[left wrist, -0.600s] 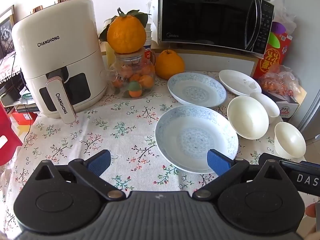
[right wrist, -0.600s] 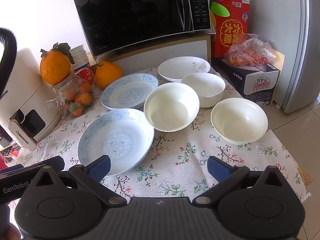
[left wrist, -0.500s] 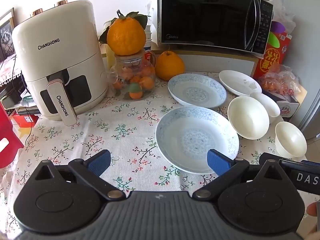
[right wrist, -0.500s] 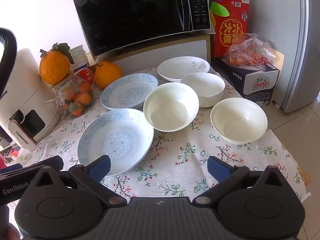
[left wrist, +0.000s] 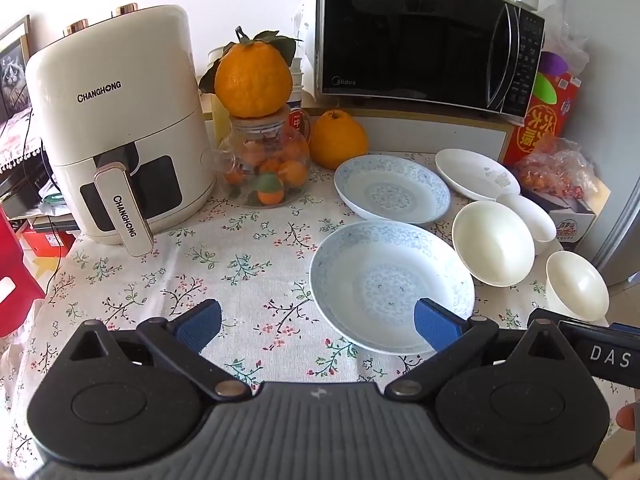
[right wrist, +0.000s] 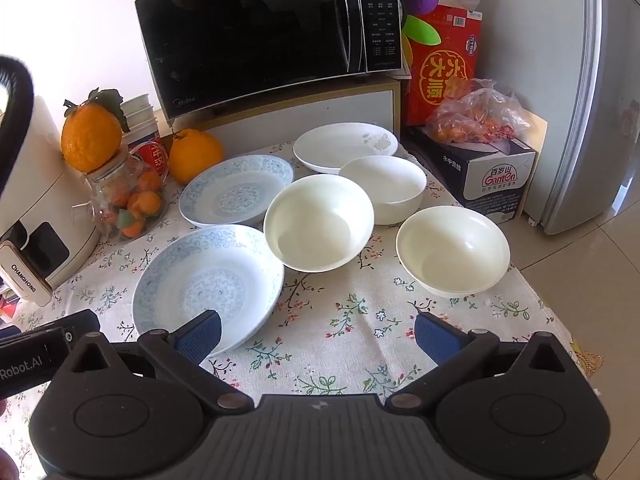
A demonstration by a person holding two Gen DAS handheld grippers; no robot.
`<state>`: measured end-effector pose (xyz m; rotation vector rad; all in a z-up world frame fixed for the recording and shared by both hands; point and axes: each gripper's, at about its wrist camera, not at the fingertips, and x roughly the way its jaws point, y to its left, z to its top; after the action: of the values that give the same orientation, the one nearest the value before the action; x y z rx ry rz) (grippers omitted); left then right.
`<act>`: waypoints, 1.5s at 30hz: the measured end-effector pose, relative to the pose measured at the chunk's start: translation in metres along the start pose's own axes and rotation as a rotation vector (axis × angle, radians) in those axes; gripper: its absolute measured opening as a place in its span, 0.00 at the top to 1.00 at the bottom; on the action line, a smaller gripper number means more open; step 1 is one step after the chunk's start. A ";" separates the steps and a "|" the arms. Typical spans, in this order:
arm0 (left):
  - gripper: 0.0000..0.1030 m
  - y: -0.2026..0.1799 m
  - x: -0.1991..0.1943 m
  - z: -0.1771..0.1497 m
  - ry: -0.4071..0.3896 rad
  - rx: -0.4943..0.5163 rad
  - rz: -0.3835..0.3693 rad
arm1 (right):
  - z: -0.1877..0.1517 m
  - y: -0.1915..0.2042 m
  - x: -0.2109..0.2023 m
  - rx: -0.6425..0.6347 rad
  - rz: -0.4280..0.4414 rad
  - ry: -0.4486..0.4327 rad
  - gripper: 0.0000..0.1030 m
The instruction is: Organize plates and bowls
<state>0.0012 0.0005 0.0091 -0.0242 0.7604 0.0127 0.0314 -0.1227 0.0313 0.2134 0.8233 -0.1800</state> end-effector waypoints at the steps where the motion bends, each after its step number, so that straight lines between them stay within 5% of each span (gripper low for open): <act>1: 0.00 -0.001 0.000 -0.001 -0.001 0.001 -0.002 | 0.000 -0.001 0.000 0.002 -0.004 -0.001 0.04; 45: 0.00 0.007 0.017 -0.003 0.016 -0.066 -0.032 | 0.005 -0.002 -0.001 -0.049 -0.215 -0.087 0.04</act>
<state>0.0109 0.0071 -0.0047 -0.0992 0.7757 0.0066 0.0337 -0.1261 0.0351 0.0697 0.7621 -0.3681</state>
